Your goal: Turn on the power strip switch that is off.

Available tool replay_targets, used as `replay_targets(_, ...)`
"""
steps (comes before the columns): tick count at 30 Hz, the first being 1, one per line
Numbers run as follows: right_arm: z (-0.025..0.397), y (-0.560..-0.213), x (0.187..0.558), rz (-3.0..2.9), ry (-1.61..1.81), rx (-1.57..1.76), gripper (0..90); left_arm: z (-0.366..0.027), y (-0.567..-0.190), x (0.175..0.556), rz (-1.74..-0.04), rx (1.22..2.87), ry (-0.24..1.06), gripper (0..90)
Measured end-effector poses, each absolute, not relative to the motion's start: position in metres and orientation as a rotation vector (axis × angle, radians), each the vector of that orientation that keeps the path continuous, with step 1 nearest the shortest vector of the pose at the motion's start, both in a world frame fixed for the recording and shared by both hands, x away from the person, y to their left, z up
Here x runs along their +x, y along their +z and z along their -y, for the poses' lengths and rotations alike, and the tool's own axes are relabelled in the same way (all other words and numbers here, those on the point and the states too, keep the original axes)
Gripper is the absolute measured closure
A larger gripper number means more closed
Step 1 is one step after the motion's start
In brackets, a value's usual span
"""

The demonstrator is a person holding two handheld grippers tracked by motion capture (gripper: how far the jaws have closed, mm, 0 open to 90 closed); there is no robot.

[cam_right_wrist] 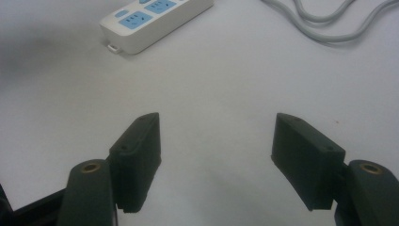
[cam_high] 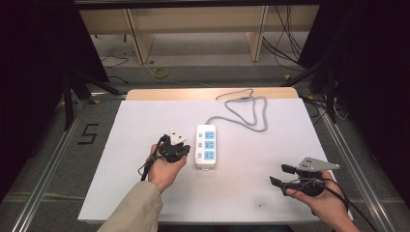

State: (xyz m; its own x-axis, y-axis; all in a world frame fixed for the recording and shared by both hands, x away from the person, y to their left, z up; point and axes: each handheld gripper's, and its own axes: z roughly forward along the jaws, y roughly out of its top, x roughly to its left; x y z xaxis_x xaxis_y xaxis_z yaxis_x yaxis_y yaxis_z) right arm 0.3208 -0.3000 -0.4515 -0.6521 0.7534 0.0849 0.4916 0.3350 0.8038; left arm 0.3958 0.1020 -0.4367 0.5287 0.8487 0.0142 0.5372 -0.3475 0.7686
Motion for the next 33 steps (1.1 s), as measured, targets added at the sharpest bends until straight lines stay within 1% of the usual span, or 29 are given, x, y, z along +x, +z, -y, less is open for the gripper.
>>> replay_targets(19, 0.300, -0.452, 0.321, -2.303, 1.224, 1.108, 33.6, -0.091, -0.441, 0.410, -1.103, 2.073, 0.541, 89.6)
replay_targets(33, 0.299, -0.453, 0.321, -2.307, 1.219, 1.109, 33.3, -0.088, -0.441, 0.418, -1.110, 2.069, 0.525, 89.6)
